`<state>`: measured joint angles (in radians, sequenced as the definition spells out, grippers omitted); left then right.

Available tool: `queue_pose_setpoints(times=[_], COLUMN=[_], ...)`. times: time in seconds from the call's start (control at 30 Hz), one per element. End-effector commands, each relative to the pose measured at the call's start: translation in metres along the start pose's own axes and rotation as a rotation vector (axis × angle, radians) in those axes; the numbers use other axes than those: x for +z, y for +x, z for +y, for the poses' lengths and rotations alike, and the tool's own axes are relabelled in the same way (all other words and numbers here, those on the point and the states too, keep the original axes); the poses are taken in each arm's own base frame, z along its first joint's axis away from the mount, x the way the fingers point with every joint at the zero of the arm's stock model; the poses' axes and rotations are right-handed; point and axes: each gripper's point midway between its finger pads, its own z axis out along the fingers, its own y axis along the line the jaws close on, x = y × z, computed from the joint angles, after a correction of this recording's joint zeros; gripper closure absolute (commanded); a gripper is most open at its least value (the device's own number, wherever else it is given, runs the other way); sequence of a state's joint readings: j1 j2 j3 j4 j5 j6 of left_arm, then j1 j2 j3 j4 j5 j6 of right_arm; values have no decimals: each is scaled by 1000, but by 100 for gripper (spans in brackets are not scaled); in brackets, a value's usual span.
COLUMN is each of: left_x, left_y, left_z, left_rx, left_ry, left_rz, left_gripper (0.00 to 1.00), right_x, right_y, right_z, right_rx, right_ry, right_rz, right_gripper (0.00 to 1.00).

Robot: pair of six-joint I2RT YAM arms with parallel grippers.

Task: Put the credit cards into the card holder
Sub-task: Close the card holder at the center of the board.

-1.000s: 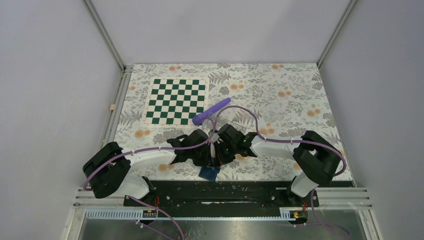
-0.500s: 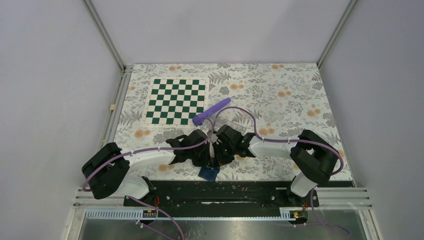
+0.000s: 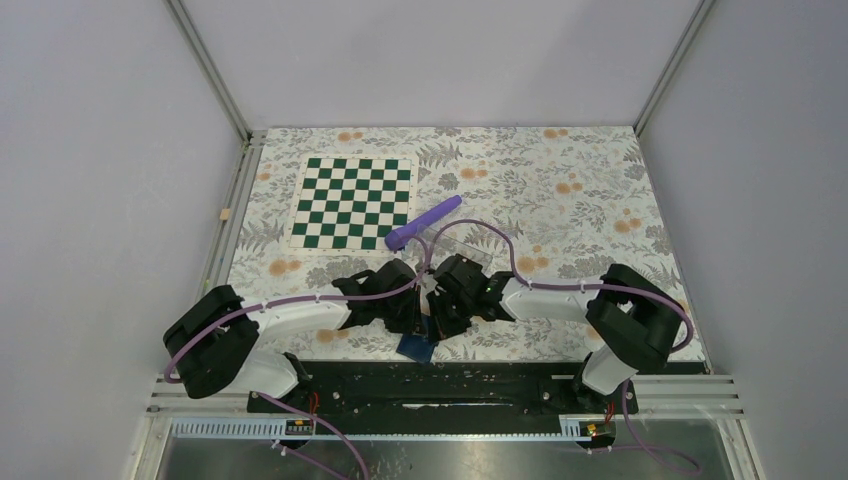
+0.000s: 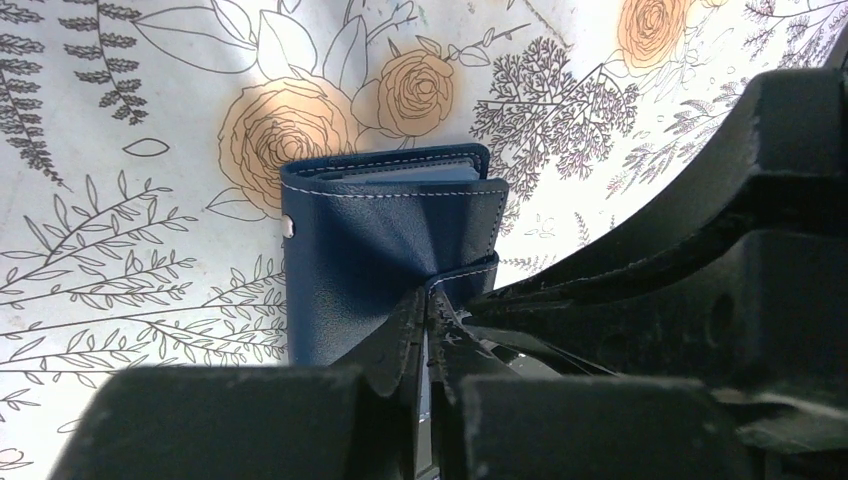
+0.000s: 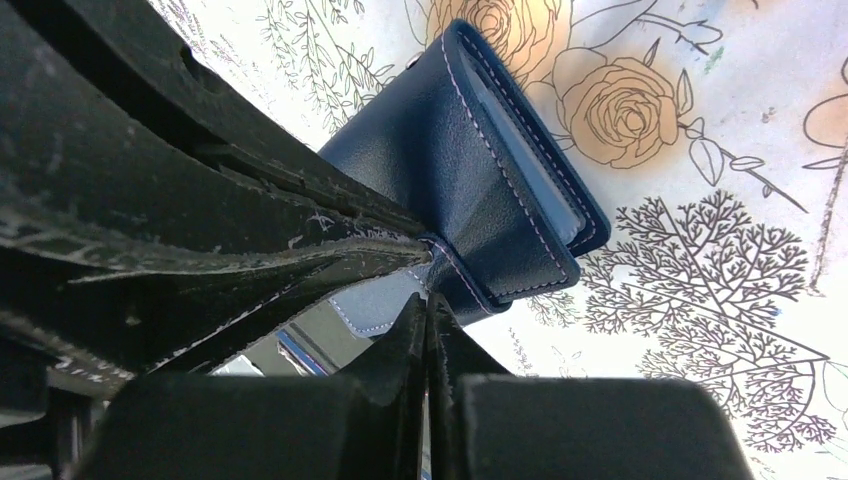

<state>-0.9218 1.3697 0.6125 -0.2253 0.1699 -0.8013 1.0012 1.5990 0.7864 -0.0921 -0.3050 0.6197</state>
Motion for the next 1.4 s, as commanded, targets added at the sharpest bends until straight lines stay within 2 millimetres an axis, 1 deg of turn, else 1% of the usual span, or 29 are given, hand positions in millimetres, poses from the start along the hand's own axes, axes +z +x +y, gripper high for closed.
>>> queue_pose_setpoints(times=[0.0, 0.1, 0.27, 0.33, 0.37, 0.43, 0.53, 0.57, 0.6, 0.7, 0.83, 0.9, 1.0, 1.23, 1.37], left_x=[5, 4, 0, -3, -4, -5, -4, -2, 0, 3, 6, 9, 13, 19, 24], left_y=[12, 12, 8, 5, 4, 5, 8, 10, 13, 18, 29, 37, 47, 75, 91], left_z=[25, 23, 19, 17, 18, 20, 25, 27, 29, 31, 40, 43, 53, 74, 80], left_rx=[130, 128, 123, 121, 121, 125, 135, 138, 142, 156, 198, 216, 233, 218, 210], left_ry=[-85, -80, -65, -65, -69, -83, -108, -114, -121, -135, -209, -236, -298, -393, -415], left_rz=[18, 13, -8, -19, -24, -21, -2, 8, 19, 39, 71, 97, 106, 146, 166], left_gripper=[100, 100, 100, 92, 91, 91, 96, 99, 100, 100, 100, 100, 100, 100, 100], right_x=[10, 14, 18, 18, 19, 19, 20, 20, 20, 21, 23, 23, 24, 27, 29], right_y=[21, 21, 24, 24, 24, 24, 24, 25, 25, 25, 25, 25, 26, 27, 27], right_z=[-2, -9, -15, -15, -15, -15, -15, -15, -16, -16, -15, -15, -16, -15, -14], right_rx=[-22, -15, -3, -1, 0, 0, 1, 4, 5, 7, 13, 14, 20, 35, 41], right_ry=[20, 62, 92, 98, 98, 101, 100, 101, 103, 105, 104, 106, 109, 111, 109], right_rz=[99, 116, 138, 143, 144, 148, 152, 156, 158, 161, 167, 170, 178, 198, 206], right_gripper=[100, 100, 100, 100, 100, 100, 100, 100, 100, 100, 100, 100, 100, 100, 100])
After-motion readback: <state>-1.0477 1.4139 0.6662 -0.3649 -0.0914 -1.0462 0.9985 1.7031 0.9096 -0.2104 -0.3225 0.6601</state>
